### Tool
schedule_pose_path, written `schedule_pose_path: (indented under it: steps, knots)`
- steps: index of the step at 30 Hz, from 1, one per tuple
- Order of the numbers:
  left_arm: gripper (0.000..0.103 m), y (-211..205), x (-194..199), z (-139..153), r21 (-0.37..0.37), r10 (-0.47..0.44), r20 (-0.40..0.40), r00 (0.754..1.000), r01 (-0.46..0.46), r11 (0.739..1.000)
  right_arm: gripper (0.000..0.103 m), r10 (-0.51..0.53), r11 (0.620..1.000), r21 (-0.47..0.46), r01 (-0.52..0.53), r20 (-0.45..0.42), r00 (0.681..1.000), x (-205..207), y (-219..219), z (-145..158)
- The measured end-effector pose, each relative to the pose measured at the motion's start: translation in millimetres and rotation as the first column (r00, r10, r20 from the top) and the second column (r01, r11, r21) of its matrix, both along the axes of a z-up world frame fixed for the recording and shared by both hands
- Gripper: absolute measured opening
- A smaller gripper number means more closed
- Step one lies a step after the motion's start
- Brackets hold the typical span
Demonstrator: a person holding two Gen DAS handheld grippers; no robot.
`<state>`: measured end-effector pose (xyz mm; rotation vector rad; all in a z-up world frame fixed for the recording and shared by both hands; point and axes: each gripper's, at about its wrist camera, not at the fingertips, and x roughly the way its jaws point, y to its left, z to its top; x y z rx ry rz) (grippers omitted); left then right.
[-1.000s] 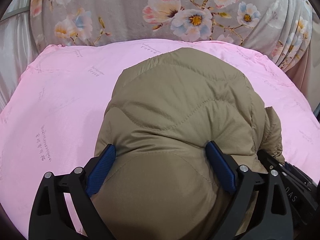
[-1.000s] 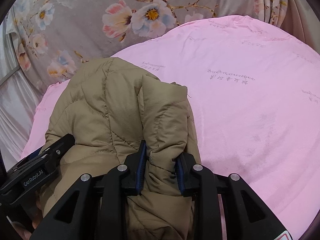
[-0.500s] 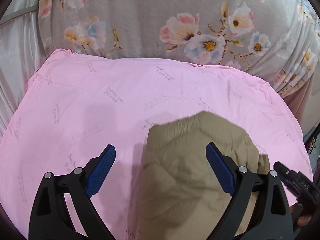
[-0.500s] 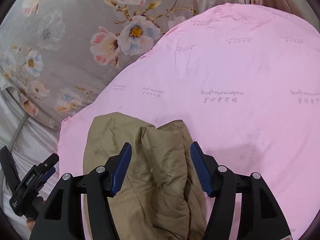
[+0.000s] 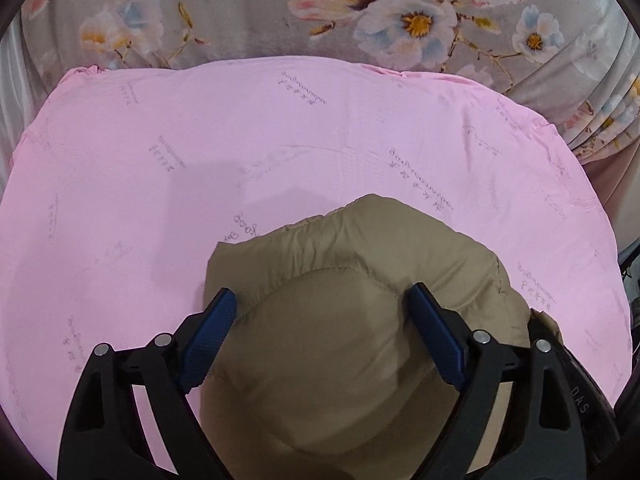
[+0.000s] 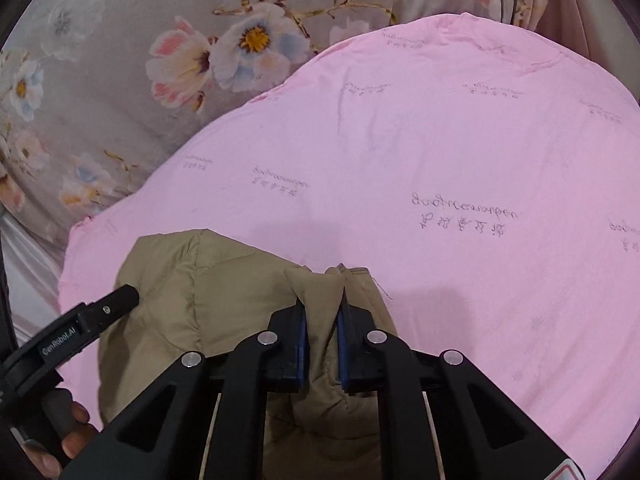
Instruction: Fold large clothes
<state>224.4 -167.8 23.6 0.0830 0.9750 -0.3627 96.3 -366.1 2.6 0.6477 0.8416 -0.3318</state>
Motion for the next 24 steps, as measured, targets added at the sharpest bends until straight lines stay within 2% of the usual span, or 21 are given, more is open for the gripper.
schedule_pose_path:
  steps: [7,13,24]
  knots:
    - [0.091,-14,-2,-20,0.068,0.001,0.071,0.997,-0.006,0.998,0.015,0.013,0.999,0.046,-0.013,0.0,1.0,5,-11,-31]
    - [0.093,-17,-1,-31,0.08,0.006,0.095,0.995,-0.014,0.997,0.016,0.016,1.0,0.022,-0.017,0.006,1.0,8,-7,-38]
    - [0.094,-19,-2,-41,0.092,0.006,0.129,0.992,-0.018,0.996,0.017,0.011,0.999,0.045,-0.013,0.028,1.0,7,-7,-45]
